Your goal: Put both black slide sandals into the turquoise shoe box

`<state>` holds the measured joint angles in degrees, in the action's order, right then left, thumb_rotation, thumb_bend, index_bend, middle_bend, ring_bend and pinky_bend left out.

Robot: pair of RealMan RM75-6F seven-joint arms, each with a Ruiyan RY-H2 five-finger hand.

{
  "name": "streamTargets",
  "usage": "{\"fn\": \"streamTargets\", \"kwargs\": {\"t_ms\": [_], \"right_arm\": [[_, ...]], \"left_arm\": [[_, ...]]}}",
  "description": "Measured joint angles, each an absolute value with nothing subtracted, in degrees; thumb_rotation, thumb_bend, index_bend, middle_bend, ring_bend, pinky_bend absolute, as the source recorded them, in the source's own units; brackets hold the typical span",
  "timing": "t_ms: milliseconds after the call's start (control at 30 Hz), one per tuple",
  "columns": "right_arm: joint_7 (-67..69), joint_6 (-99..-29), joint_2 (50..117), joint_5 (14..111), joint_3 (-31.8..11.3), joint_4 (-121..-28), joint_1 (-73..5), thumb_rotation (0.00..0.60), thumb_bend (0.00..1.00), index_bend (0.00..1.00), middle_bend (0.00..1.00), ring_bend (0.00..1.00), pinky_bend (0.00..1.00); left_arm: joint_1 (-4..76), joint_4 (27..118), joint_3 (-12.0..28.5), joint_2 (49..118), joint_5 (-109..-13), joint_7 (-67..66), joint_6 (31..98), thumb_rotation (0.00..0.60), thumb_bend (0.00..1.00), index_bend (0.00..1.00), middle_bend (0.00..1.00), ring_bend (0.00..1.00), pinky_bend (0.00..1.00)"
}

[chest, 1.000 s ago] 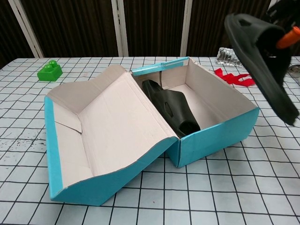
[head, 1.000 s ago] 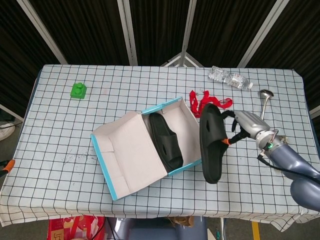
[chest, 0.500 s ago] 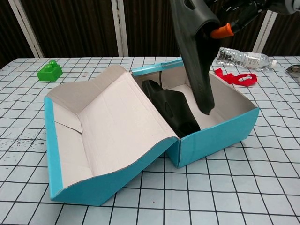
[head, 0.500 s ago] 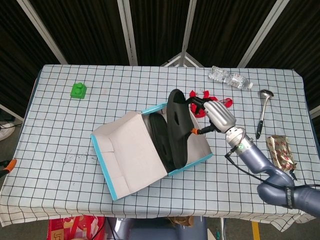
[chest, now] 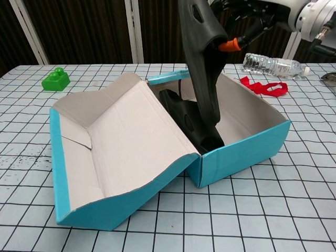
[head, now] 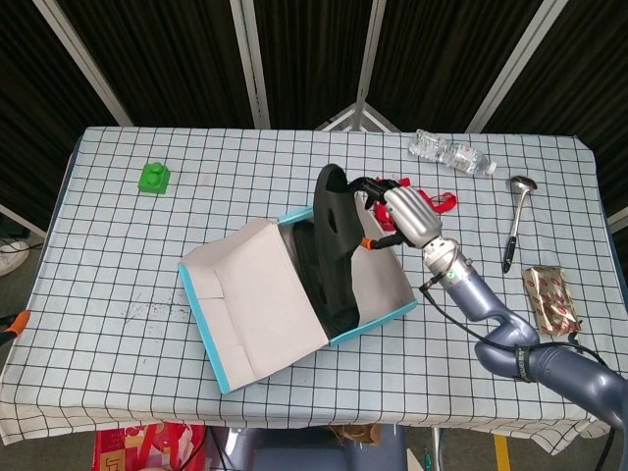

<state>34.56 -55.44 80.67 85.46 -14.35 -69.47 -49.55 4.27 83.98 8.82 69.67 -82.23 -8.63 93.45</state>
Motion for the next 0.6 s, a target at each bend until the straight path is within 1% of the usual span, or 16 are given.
{"fn": "streamTargets", "kwargs": {"t_ms": [267,500,600], "right_arm": [[38.78,-56.23,82.80,89.22,-10.51,-64.03,-49.92,0.600,0.73,0.44,0.48,0.42,0.24],[39.83,-57.44,85.43,90.86,-8.58,-59.35,-50.17,0.600,0.73,0.44,0.48,0.42,0.24],[39.42,-56.64,86.52,90.73,-8.03,-57.57,-50.52,0.600,0.73,0.44,0.47,0.42,0.24]], "left_arm": [[4.42,84.02,8.80,70.10,-82.18,-9.74,93.41,0.600,0.27,0.07,0.00,0.00,0.01],[4.36,84.16,8.83,70.23,-82.10,-10.15,93.59,0.600,0.27,0.07,0.00,0.00,0.01],[4.49,84.08,8.82,70.26,-81.91,-10.18,93.17,0.600,0.27,0.07,0.00,0.00,0.01]]}}
